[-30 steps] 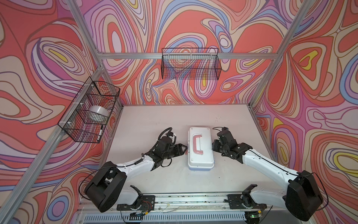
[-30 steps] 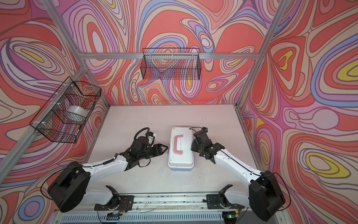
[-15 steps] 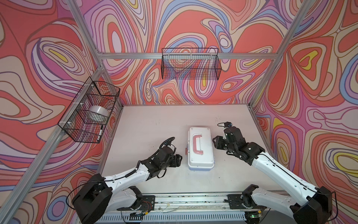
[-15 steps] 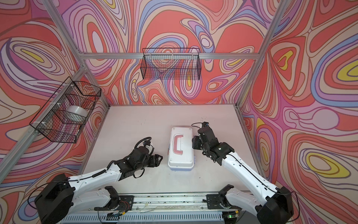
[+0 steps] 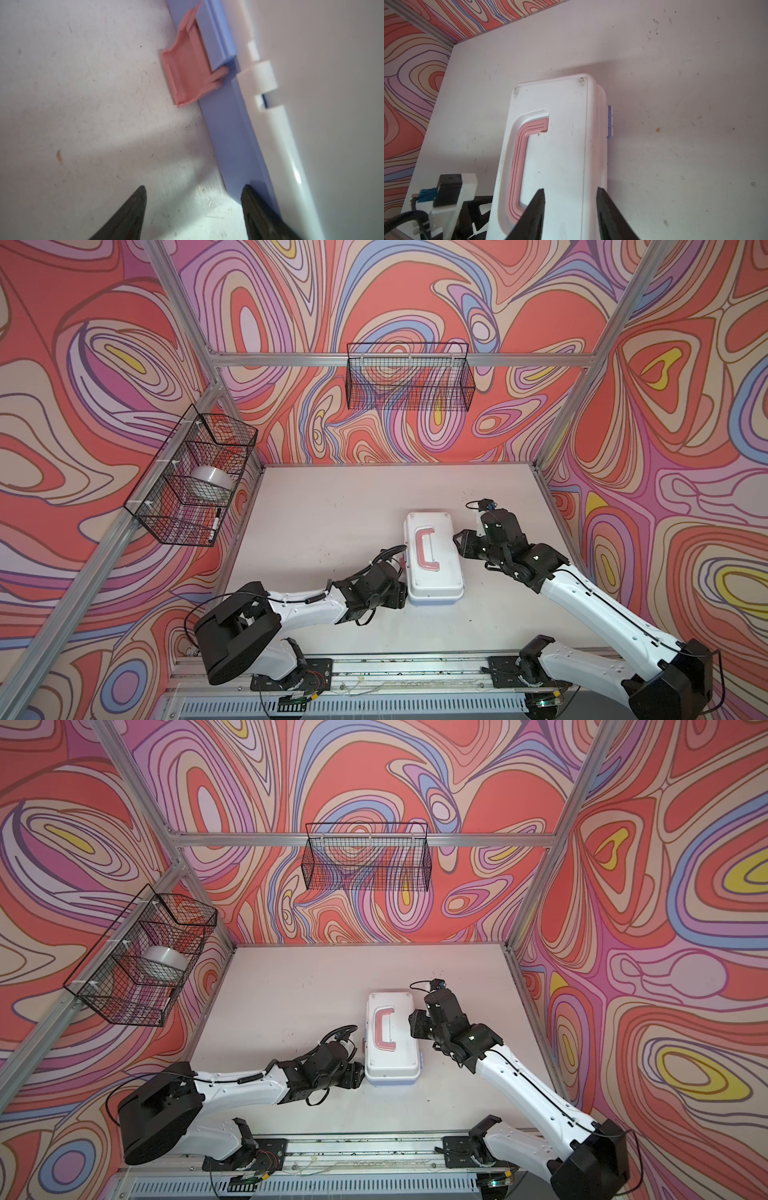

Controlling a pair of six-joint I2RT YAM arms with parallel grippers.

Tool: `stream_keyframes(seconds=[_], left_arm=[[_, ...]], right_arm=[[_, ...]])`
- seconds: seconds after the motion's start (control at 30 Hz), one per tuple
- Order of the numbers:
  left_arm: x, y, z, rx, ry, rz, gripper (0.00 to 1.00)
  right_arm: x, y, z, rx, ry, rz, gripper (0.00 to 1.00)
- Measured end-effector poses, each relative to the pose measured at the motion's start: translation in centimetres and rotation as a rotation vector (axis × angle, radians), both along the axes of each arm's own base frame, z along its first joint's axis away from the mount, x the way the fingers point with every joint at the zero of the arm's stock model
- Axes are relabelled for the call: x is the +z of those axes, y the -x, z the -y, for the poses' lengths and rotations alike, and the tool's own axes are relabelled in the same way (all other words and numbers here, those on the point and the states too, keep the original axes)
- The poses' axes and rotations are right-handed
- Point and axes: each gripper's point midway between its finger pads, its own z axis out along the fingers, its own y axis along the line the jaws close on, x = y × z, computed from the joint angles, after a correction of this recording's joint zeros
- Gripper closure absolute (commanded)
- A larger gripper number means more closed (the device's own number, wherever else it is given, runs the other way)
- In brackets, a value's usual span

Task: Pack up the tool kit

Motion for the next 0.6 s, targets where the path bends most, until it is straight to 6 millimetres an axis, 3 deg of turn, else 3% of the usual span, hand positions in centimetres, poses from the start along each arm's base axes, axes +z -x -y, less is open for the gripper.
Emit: stream_keyframes(seconds=[0.27, 0.6], left_arm=[[0.5, -1.5, 0.4, 0.034, -0.022, 0.042, 0.21], [-0.6, -3.5, 0.3, 0.091, -0.084, 0.161, 0.21]], right_arm=[[-1.9, 0.5, -0.2, 0.002, -0.018, -0.033, 0.57], [-1.4, 0.0, -0.5, 0.0, -0.036, -0.006, 0.58]])
